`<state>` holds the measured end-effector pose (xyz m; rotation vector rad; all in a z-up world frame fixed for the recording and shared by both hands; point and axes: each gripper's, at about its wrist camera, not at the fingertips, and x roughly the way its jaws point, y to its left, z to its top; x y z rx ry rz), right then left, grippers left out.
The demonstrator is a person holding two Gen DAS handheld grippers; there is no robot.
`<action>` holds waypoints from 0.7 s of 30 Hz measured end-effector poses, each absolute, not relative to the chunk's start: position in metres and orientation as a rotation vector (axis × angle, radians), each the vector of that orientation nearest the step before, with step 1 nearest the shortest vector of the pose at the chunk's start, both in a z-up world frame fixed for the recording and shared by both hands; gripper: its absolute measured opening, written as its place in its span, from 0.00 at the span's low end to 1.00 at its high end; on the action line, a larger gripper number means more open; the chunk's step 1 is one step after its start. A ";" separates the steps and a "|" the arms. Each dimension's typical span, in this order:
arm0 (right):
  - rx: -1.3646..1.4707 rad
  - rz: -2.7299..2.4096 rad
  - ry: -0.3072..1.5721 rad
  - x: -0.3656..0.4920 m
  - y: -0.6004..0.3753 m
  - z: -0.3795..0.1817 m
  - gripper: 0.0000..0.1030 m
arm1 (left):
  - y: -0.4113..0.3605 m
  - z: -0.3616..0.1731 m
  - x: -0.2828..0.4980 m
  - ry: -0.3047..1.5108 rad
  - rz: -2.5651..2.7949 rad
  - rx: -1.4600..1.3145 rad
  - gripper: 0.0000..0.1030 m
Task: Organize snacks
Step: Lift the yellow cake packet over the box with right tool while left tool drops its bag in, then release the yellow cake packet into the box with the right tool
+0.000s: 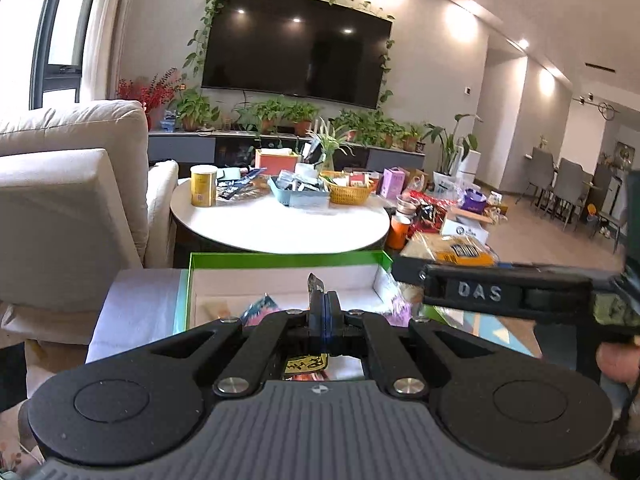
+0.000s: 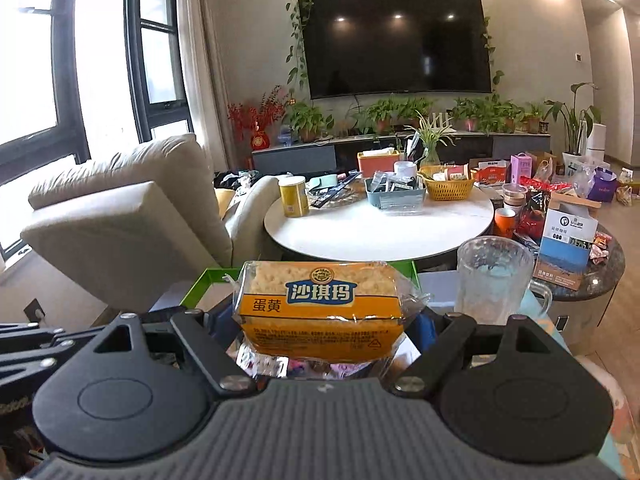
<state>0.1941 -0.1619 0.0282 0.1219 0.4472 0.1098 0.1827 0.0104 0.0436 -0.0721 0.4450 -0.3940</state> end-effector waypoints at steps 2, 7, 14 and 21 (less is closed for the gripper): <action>0.134 0.110 0.453 0.199 -0.164 0.028 0.63 | 0.007 0.042 0.191 0.440 -0.371 -0.081 0.00; 0.154 0.116 0.477 0.214 -0.165 0.023 0.63 | 0.002 0.036 0.212 0.469 -0.349 -0.111 0.00; 0.150 0.115 0.493 0.230 -0.162 0.015 0.63 | -0.004 0.027 0.237 0.504 -0.344 -0.099 0.00; 0.164 0.106 0.532 0.243 -0.163 0.005 0.63 | -0.006 0.014 0.255 0.563 -0.321 -0.100 0.01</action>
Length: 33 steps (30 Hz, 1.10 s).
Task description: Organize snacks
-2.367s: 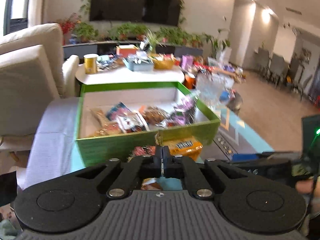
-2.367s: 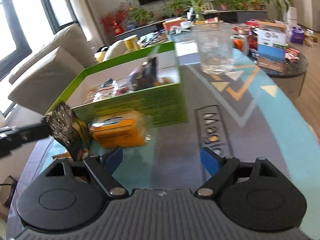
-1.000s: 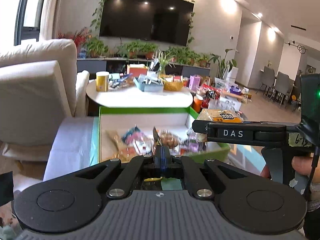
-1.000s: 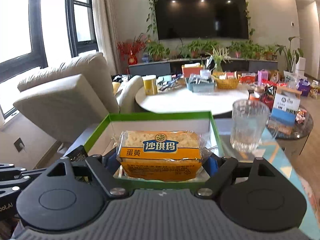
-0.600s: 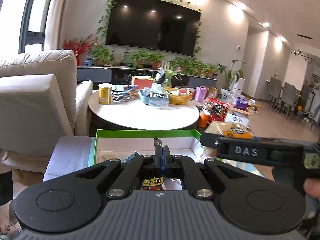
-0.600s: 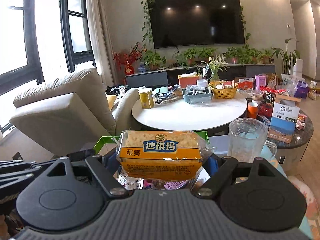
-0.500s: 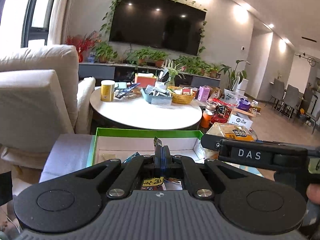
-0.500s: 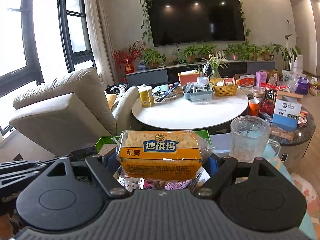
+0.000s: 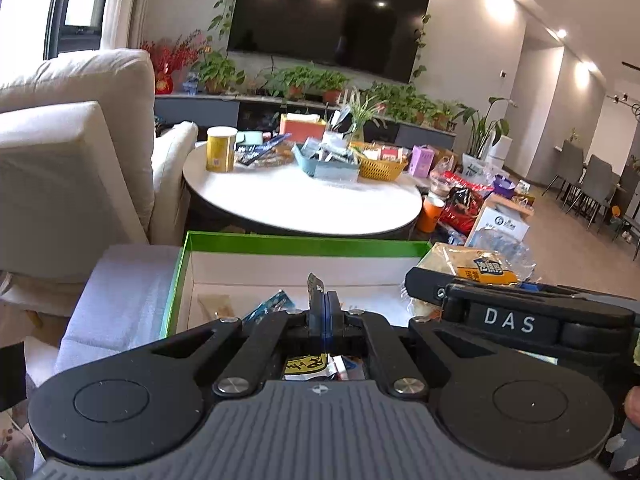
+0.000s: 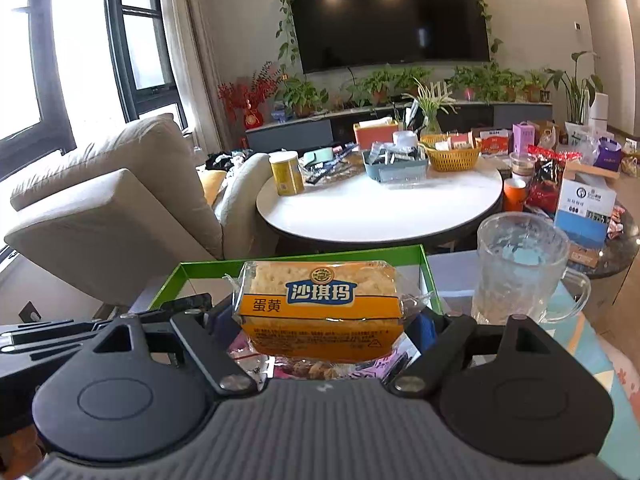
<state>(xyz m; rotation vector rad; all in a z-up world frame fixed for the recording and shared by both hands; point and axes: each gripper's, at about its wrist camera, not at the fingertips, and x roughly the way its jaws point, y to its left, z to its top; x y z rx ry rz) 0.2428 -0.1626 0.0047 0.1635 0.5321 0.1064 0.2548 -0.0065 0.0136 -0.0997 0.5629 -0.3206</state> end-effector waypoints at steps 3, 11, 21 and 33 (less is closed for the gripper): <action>0.175 0.105 0.545 0.246 -0.163 0.000 0.63 | -0.008 0.008 0.260 0.601 -0.317 -0.100 0.06; 0.225 0.102 0.596 0.245 -0.167 -0.004 0.64 | 0.007 0.005 0.261 0.661 -0.293 -0.169 0.42; 0.220 0.113 0.600 0.236 -0.165 0.002 0.64 | 0.014 0.015 0.249 0.646 -0.290 -0.174 0.44; 0.266 0.106 0.579 0.234 -0.173 0.007 0.64 | 0.019 0.015 0.237 0.647 -0.293 -0.177 0.46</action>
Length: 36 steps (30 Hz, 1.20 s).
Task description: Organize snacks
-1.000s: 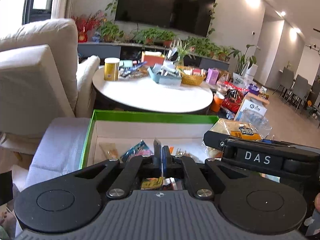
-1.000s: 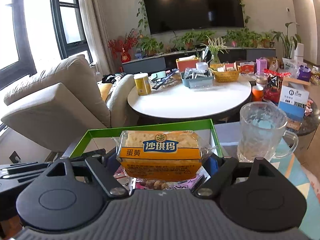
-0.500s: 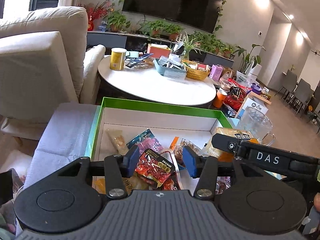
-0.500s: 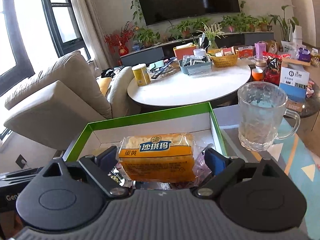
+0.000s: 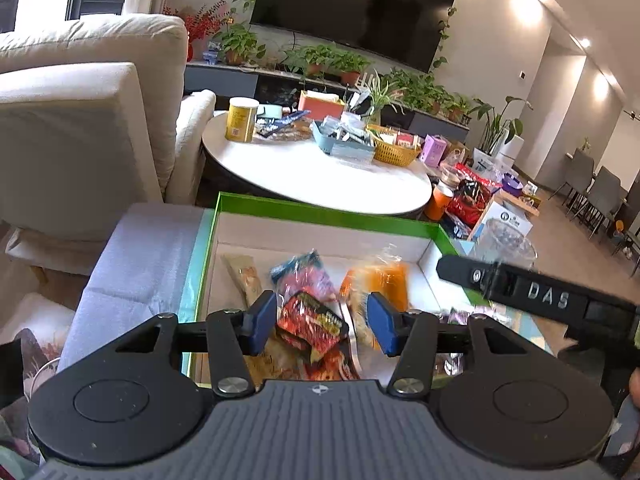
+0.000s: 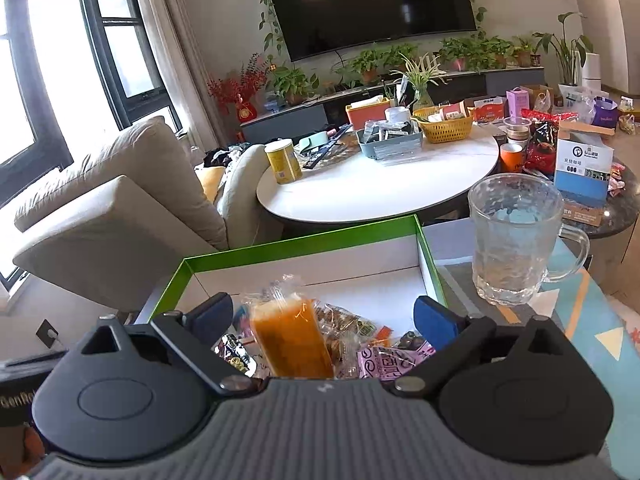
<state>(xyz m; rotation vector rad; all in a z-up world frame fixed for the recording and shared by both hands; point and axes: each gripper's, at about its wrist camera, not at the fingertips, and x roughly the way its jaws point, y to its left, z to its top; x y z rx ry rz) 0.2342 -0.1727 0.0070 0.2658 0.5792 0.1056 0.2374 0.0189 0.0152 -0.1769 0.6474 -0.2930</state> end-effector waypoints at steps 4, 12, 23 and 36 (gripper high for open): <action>0.255 0.107 0.579 0.232 -0.172 0.005 0.64 | 0.020 0.006 0.232 0.675 -0.295 -0.167 0.47; 0.252 0.110 0.572 0.218 -0.177 0.004 0.64 | 0.030 -0.002 0.224 0.705 -0.271 -0.173 0.47; 0.235 0.118 0.560 0.190 -0.183 0.000 0.64 | 0.050 -0.006 0.204 0.692 -0.230 -0.175 0.47; -0.018 0.201 0.581 0.159 -0.148 -0.019 0.64 | 0.053 -0.031 0.188 0.750 -0.255 -0.117 0.47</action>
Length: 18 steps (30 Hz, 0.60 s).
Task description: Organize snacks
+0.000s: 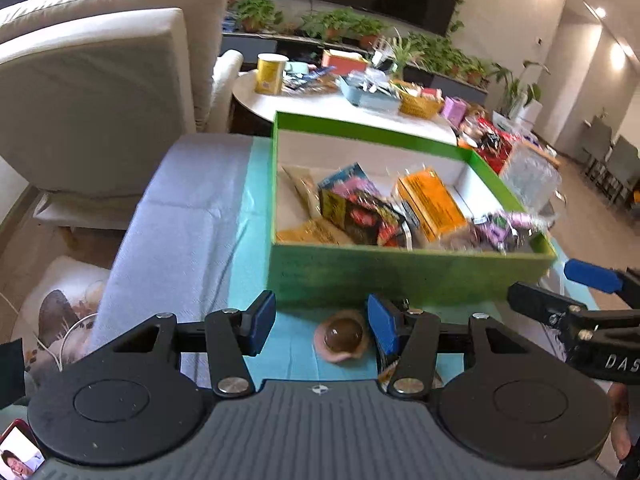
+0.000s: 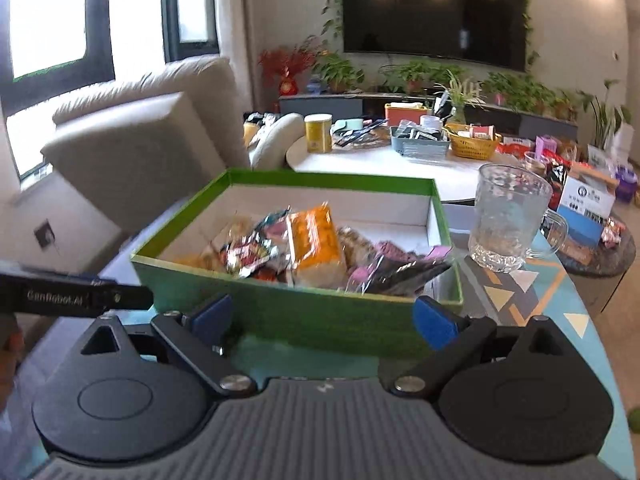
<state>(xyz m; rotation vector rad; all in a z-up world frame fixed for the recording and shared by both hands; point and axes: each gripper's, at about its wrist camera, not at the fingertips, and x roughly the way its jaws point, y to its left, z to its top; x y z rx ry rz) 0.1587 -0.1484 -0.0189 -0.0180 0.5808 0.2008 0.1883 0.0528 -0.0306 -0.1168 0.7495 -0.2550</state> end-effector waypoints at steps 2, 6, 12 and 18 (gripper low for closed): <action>-0.048 0.209 0.589 0.155 -0.145 -0.023 0.64 | 0.048 -0.037 0.189 0.765 -0.291 -0.101 0.47; -0.072 0.218 0.615 0.149 -0.145 -0.031 0.64 | 0.040 -0.051 0.194 0.799 -0.308 -0.068 0.46; -0.042 0.197 0.673 0.143 -0.153 -0.044 0.64 | 0.028 -0.065 0.199 0.819 -0.338 -0.073 0.47; 0.008 0.188 0.717 0.141 -0.157 -0.050 0.64 | 0.029 -0.066 0.193 0.783 -0.388 -0.080 0.24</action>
